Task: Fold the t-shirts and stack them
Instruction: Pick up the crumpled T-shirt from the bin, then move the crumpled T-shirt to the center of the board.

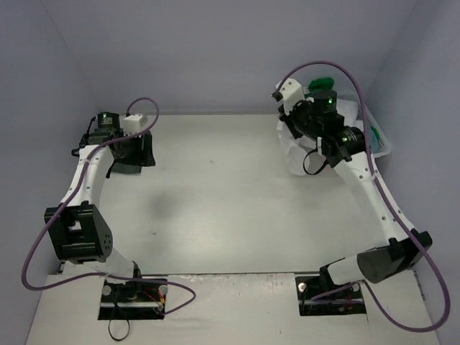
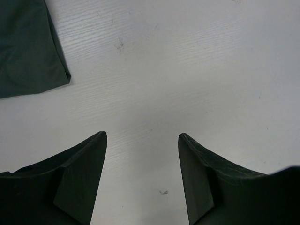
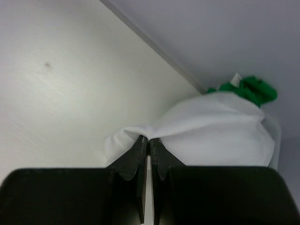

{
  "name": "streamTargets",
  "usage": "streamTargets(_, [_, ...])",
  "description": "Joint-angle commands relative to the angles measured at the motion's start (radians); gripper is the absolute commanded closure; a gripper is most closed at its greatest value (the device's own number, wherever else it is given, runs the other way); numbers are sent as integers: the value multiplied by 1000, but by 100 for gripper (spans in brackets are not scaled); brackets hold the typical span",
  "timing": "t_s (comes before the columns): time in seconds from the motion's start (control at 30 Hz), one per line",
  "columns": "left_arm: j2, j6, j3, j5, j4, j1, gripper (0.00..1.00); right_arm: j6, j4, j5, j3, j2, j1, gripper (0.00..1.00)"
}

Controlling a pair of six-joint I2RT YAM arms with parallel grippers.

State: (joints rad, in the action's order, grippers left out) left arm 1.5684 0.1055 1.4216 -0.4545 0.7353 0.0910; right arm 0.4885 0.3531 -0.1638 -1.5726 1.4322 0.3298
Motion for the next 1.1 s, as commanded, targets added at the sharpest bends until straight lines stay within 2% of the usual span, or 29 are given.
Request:
streamTargets(0.0, [-82, 28, -10, -35, -14, -4, 43, 12, 84, -88, -66, -96, 133, 100])
streamTargets(0.07, [-102, 30, -30, -50, -17, -5, 43, 13, 84, -69, -69, -125, 231, 100])
streamTargets(0.23, [-140, 51, -104, -64, -28, -11, 43, -7, 92, -227, -70, -171, 227, 100])
streamTargets(0.47, [-153, 51, -158, -67, -48, -14, 43, 4, 81, -270, -57, -208, 226, 100])
streamTargets(0.57, [-131, 40, -150, -67, -57, -20, 43, 35, 44, -253, 6, -190, 213, 100])
streamTargets(0.7, [-100, 39, -128, -67, -50, -30, 43, 55, -23, -307, 129, -128, 131, 100])
streamTargets(0.8, [-81, 48, -122, -53, -42, -42, 43, 53, -112, -333, 223, -72, 19, 100])
streamTargets(0.9, [-64, 60, -125, -47, -43, -60, 43, 48, -164, -258, 260, 9, -41, 100])
streamTargets(0.93, [-54, 63, -125, -39, -43, -69, 43, 65, -169, -179, 267, 34, -47, 100])
streamTargets(0.97, [-48, 66, -124, -38, -36, -82, 43, 67, -174, -117, 273, 87, -43, 98])
streamTargets(1.0, [-35, 77, -121, -35, -30, -100, 43, 62, -174, -58, 273, 118, -43, 80])
streamTargets(1.07, [-27, 86, -118, -7, -17, -140, 43, 45, -181, 139, 273, 192, -44, 66])
